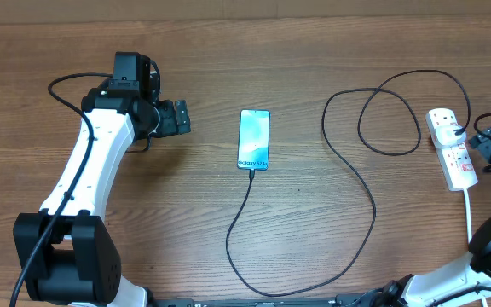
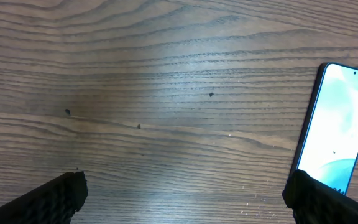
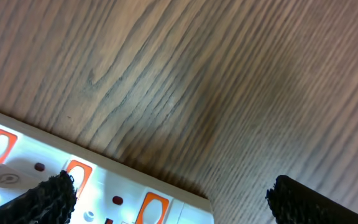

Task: Plug charger to phone and switch on socket
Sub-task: 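Move the right gripper over to the white power strip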

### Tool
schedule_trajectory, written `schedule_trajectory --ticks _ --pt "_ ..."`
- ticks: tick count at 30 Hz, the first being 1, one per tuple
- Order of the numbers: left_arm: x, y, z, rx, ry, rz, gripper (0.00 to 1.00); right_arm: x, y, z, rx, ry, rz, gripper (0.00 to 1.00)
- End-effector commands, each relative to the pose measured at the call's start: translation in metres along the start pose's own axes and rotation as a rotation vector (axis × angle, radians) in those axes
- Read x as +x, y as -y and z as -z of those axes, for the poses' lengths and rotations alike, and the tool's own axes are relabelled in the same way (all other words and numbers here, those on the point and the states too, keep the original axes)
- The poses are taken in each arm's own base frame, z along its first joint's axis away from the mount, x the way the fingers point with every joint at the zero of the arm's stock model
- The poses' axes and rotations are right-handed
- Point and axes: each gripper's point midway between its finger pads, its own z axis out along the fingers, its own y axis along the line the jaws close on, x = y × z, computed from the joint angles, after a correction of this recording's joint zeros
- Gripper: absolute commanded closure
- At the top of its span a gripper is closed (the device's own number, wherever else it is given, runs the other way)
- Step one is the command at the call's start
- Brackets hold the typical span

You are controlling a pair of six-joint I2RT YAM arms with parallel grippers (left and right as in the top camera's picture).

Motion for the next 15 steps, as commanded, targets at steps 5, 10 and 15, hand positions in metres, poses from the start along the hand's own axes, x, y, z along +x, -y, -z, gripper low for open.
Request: schedule_trajectory --ticks 5,10,15 --pt "-0.002 -0.001 0.002 -0.007 0.009 -0.016 0.00 0.003 -0.003 -0.011 -0.027 0.015 0.018 0.00" --pt "-0.002 -0.001 0.002 -0.007 0.009 -0.016 0.00 0.004 -0.004 -0.017 -0.035 0.034 0.016 0.00" --pt "-0.002 -0.001 0.002 -0.007 0.009 -0.016 0.01 0.003 -0.005 -0.017 -0.040 0.039 0.016 0.00"
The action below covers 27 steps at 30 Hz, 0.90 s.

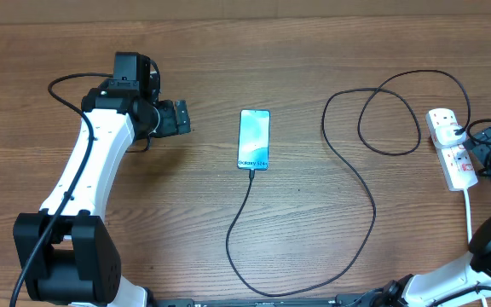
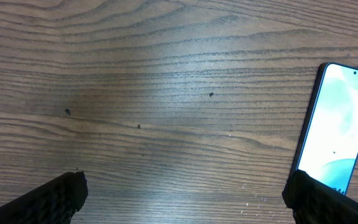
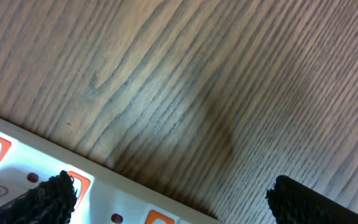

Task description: Plug charger to phone and switch on socket

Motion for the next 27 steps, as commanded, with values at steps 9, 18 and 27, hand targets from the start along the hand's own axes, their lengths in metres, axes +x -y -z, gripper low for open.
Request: schedule_trajectory --ticks 9,18,27 --pt "-0.0017 -0.0008 0.0016 -0.007 0.009 -0.016 0.01 -0.0002 -0.0029 -0.0029 -0.018 0.003 0.005 0.00" --pt "-0.0017 -0.0008 0.0016 -0.007 0.009 -0.016 0.01 -0.0029 -0.0040 -0.0029 -0.023 0.014 0.004 0.00" --pt "-0.0017 -0.0008 0.0016 -0.007 0.009 -0.016 0.01 -0.0036 -0.0076 -0.0028 -0.043 0.015 0.003 0.00"
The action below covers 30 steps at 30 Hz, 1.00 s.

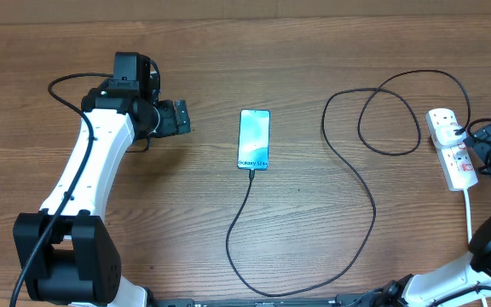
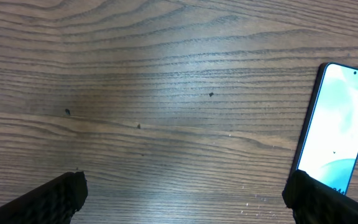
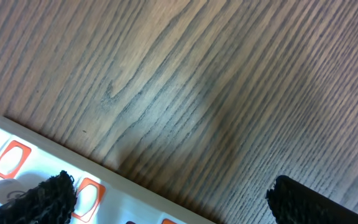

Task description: Plug charger to phone and switch on socket

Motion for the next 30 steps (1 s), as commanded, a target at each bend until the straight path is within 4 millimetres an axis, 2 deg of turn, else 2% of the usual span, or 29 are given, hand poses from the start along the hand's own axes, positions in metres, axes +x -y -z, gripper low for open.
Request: schedule_trajectory --ticks 1,12,20,30 --pt "-0.002 -0.001 0.002 -0.006 0.009 -0.016 0.00 0.002 -0.001 -0.003 -0.008 -0.004 0.004 0.00" --pt "-0.002 -0.001 0.002 -0.006 0.009 -0.017 0.00 0.012 0.002 -0.014 -0.014 0.011 0.004 0.00" --pt "-0.002 -0.001 0.002 -0.006 0.009 -0.016 0.00 0.008 -0.011 -0.014 -0.088 0.026 0.004 0.00" --pt "-0.002 -0.001 0.002 -0.006 0.009 -0.016 0.00 0.010 -0.011 -0.018 -0.096 0.041 0.004 0.00"
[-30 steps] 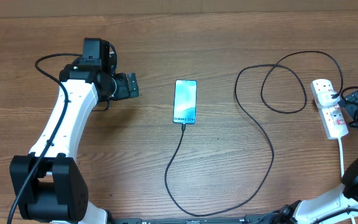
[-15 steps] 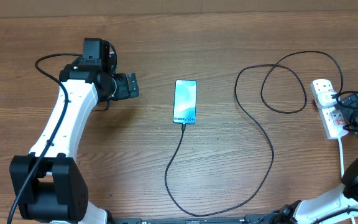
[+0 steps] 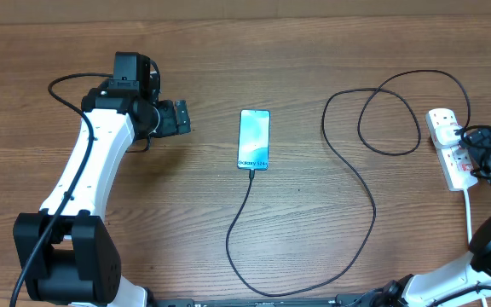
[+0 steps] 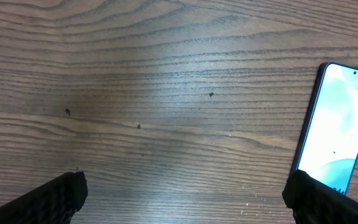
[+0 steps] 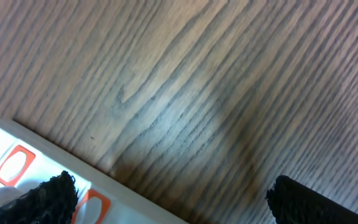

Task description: Plug charger to phone and switch on socket

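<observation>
A phone [image 3: 255,139] with a lit blue screen lies mid-table, a black charger cable [image 3: 244,223] plugged into its near end. The cable loops right to a white power strip [image 3: 449,150] with orange switches at the table's right edge. My right gripper [image 3: 484,153] is open, right beside the strip; in its wrist view the strip's corner [image 5: 17,168] and an orange switch [image 5: 14,165] show by the left fingertip [image 5: 51,193]. My left gripper [image 3: 177,118] stands open left of the phone, whose edge [image 4: 334,130] shows in the left wrist view.
The cable makes a wide loop [image 3: 382,111] between phone and strip. A white lead [image 3: 469,213] runs from the strip toward the near edge. The left arm's black cable [image 3: 66,85] arcs at the far left.
My right gripper has shifted slightly toward the power strip; in its wrist view the strip has slid lower and left. The left arm, phone and cable have not moved.
The phone lay with its cable plugged in and the left gripper stood open beside it throughout. My right gripper hung open at the right edge by the strip, then crept closer to it over the moments, still open.
</observation>
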### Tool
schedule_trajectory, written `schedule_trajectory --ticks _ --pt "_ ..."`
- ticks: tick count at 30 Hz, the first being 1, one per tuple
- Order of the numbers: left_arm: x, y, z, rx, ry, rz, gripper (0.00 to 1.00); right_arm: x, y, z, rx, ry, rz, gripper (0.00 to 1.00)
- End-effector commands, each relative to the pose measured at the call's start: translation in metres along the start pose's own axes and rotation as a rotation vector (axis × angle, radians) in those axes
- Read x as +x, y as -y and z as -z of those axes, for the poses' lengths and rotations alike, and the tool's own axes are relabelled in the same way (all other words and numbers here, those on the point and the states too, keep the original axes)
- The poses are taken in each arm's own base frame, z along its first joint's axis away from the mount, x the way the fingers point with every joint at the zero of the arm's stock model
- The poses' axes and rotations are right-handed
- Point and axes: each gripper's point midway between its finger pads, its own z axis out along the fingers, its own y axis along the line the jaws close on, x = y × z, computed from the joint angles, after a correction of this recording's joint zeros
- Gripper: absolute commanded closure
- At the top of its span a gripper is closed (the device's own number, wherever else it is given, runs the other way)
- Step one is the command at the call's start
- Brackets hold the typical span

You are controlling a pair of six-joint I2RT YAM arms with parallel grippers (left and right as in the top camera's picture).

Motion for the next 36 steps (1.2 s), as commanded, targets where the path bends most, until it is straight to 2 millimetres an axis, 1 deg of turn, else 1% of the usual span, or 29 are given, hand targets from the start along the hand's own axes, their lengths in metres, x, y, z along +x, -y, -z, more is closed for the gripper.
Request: schedule_trajectory --ticks 1,11,17,23,36 --pt "-0.002 -0.001 0.002 -0.007 0.009 -0.016 0.00 0.008 -0.002 -0.004 -0.025 -0.012 0.005 0.00" --pt "-0.002 -0.001 0.002 -0.007 0.009 -0.016 0.00 0.017 0.001 -0.006 -0.017 -0.035 0.005 0.00" --pt "-0.002 -0.001 0.002 -0.007 0.009 -0.016 0.01 0.011 0.000 -0.006 -0.018 -0.010 0.031 0.00" --pt "-0.002 -0.001 0.002 -0.007 0.009 -0.016 0.00 0.010 0.000 -0.006 -0.019 -0.007 0.031 0.00" --pt "-0.002 -0.001 0.002 -0.007 0.009 -0.016 0.00 0.024 0.005 -0.006 0.000 -0.064 0.031 0.00"
